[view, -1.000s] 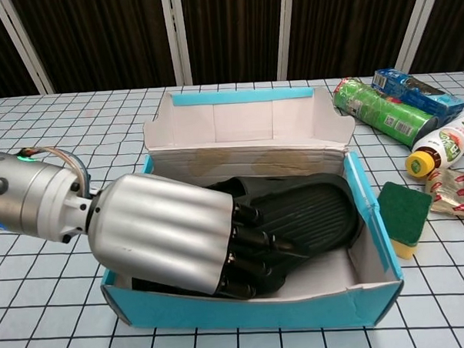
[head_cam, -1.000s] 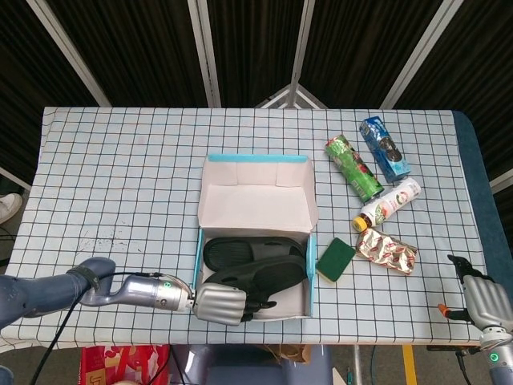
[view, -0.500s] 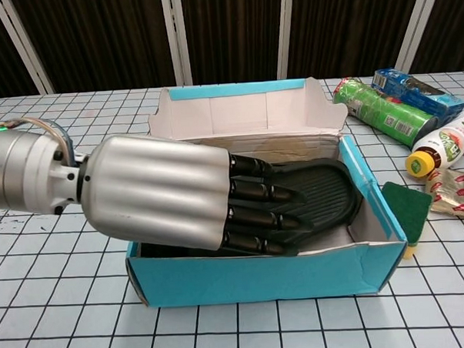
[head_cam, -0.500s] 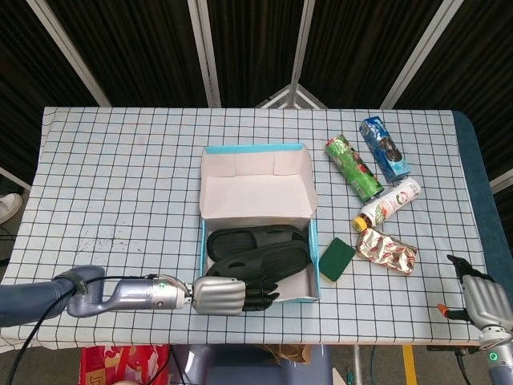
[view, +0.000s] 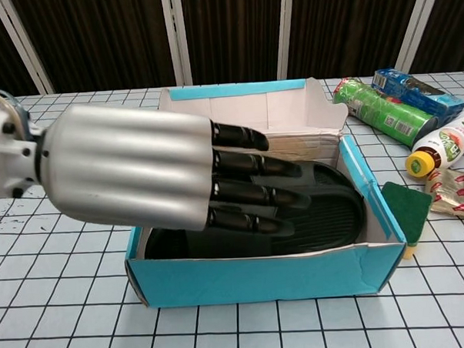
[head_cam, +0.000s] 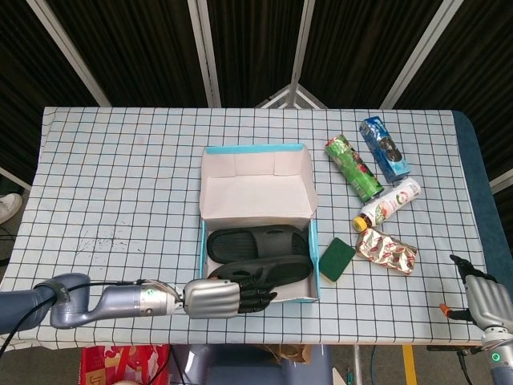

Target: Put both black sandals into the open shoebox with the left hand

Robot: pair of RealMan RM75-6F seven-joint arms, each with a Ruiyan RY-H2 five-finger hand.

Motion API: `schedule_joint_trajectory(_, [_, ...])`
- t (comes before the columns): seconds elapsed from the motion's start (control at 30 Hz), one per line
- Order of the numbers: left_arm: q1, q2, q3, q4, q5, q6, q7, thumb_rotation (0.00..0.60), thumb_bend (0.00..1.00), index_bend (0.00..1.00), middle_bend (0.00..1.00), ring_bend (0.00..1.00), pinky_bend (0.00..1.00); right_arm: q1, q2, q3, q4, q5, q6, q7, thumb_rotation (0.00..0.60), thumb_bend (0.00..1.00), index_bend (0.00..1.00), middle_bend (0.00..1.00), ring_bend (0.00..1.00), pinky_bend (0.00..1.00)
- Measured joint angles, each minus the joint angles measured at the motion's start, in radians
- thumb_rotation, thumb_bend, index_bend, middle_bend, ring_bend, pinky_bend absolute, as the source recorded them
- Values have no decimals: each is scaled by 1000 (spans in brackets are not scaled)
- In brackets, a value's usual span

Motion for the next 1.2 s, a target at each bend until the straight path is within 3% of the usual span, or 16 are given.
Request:
schedule_joint_trajectory(0.07, [17, 36, -4, -25, -1, 31, 13, 600, 253, 1, 5, 0, 232, -2, 1, 0, -1, -4, 4, 2, 600, 235, 117, 158, 228, 208])
schedule_joint_trajectory(0.17, [60, 95, -10, -62, -5, 100, 34, 600, 258, 93, 114, 53, 315, -6, 2, -1, -2, -9, 10, 8, 600, 235, 118, 158, 228, 210])
schedule_joint_trajectory(0.23, [101, 131, -12, -86, -9, 161, 51, 600, 260, 172, 188, 108, 342, -9, 4, 0, -3, -13, 15, 15, 600, 235, 121, 158, 227, 208])
schedule_joint_trajectory(0.33, [177, 156, -15, -109, -17, 275, 79, 600, 261, 201, 244, 162, 352, -13, 3, 2, -1, -24, 29, 23, 600, 235, 123, 158, 228, 207])
schedule_joint_trajectory(0.43, [282, 160, -13, -125, -41, 438, 89, 600, 261, 203, 247, 148, 314, -18, 0, 3, 5, -53, 47, 37, 600, 236, 123, 157, 227, 204])
schedule_joint_trajectory(0.53, [426, 151, -3, -137, -101, 635, 72, 600, 257, 187, 161, 54, 242, -24, -5, 2, 17, -105, 70, 62, 600, 235, 123, 157, 228, 194])
schedule_joint_trajectory(0.6, [547, 139, 5, -138, -185, 770, 38, 600, 250, 155, 109, 20, 213, -28, -9, 1, 30, -148, 90, 81, 600, 235, 123, 157, 227, 186])
schedule_joint_trajectory(0.7, [693, 120, 14, -126, -350, 897, -26, 600, 248, 150, 149, 19, 205, -36, -24, -3, 65, -239, 140, 114, 600, 235, 123, 156, 222, 173])
schedule_joint_trajectory(0.8, [770, 104, 19, -103, -528, 924, -123, 600, 247, 150, 170, 19, 205, -45, -49, -6, 121, -339, 214, 139, 600, 236, 123, 156, 215, 164])
schedule_joint_trajectory(0.93, [826, 84, 11, -60, -712, 839, -264, 600, 239, 132, 143, 19, 205, -54, -99, -6, 217, -462, 325, 161, 600, 235, 123, 156, 213, 163])
schedule_joint_trajectory(1.1, [853, 52, -24, 35, -801, 706, -395, 600, 220, 126, 136, 19, 205, -58, -159, -1, 310, -536, 401, 172, 600, 235, 123, 156, 213, 163])
schedule_joint_trajectory(1.2, [864, 28, -49, 89, -800, 699, -437, 600, 209, 124, 136, 19, 205, -58, -174, 5, 328, -544, 416, 176, 600, 235, 123, 156, 213, 163])
